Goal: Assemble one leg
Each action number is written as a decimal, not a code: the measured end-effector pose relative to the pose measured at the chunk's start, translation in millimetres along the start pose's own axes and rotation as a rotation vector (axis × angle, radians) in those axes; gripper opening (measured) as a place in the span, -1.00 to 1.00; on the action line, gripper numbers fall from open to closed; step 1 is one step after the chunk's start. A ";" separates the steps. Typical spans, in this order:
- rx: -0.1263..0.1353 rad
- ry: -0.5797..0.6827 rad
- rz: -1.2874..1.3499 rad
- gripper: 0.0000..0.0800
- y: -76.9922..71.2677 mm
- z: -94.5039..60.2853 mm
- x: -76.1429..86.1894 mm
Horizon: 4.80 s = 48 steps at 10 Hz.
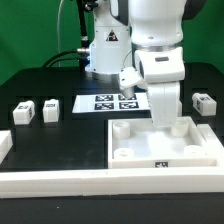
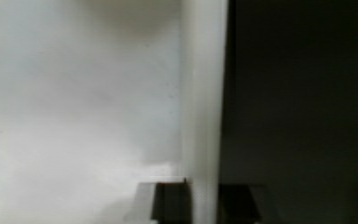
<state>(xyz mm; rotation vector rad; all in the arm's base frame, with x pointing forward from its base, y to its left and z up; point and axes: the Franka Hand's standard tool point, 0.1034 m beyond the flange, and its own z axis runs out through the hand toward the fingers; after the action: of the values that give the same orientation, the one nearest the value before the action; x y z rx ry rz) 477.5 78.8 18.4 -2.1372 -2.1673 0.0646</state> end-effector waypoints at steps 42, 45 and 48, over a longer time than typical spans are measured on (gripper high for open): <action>0.040 0.022 1.565 0.62 -88.0 -20.4 124.9; 0.069 -0.031 1.557 0.62 -90.0 -19.1 119.7; 0.224 -0.233 1.510 0.62 -98.7 -13.1 109.5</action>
Offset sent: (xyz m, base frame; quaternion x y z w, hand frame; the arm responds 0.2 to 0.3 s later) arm 0.0067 0.0163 0.0011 0.0055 0.0011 0.0007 1.0000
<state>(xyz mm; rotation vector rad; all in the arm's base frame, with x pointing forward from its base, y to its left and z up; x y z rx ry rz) 379.3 186.2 45.4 -3.0478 -0.1060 0.6030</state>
